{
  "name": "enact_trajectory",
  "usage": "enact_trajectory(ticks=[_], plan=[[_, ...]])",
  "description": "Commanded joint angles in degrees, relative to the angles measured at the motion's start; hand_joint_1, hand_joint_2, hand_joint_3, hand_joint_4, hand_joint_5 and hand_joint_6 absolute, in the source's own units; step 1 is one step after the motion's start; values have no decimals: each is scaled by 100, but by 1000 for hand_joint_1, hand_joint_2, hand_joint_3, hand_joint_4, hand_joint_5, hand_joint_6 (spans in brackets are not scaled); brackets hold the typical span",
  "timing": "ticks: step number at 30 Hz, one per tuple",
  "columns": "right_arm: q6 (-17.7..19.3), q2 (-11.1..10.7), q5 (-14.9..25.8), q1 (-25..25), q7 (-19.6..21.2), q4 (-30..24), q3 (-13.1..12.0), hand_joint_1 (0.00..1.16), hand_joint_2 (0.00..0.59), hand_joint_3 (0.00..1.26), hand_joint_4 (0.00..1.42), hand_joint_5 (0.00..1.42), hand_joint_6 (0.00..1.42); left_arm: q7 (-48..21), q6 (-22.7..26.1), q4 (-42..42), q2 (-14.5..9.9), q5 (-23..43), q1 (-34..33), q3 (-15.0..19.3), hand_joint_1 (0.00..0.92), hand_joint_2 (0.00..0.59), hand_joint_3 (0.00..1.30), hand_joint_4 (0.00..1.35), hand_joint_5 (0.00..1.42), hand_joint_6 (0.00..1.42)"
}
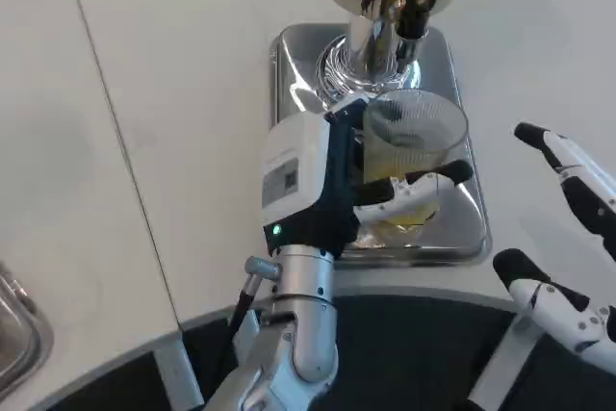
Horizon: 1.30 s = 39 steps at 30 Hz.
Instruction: Grasp the cup under the faucet to collect the drink, then remove the cup.
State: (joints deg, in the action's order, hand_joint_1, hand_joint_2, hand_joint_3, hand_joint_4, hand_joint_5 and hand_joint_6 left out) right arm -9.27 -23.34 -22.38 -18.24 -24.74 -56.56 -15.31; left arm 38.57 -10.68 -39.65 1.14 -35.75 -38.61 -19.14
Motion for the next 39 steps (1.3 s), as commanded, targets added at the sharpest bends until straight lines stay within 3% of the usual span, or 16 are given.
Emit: enact_trajectory(ticks=[1, 8, 22, 27, 39], plan=[[-82, -81, -33, 87, -58, 11, 78, 323, 438, 24, 0, 49, 80, 45, 191, 213, -33, -25, 131, 49, 738, 8, 1011, 1179, 1392, 1424], [-69, -110, 12, 128, -64, 70, 84, 341, 438, 24, 0, 49, 93, 35, 286, 666, -258, -18, 320, 201, 760, 0, 1032, 1165, 1351, 1424], [19, 14, -191, 205, 95, 209, 468, 362, 429, 24, 0, 60, 95, -311, 160, 1596, -1153, 120, 1025, 688, 793, 0, 1037, 1152, 1269, 1424], [177, 0, -262, 74, 131, 230, 391, 366, 430, 24, 0, 60, 95, -680, -31, 2350, -1554, 365, 1524, 1017, 810, 0, 1037, 1152, 1253, 1424], [683, -257, -425, 68, 80, 407, 240, 333, 475, 26, 0, 38, 82, -1606, -194, 4268, -1921, 872, 2885, 1719, 820, 0, 1037, 1138, 1238, 1424]])
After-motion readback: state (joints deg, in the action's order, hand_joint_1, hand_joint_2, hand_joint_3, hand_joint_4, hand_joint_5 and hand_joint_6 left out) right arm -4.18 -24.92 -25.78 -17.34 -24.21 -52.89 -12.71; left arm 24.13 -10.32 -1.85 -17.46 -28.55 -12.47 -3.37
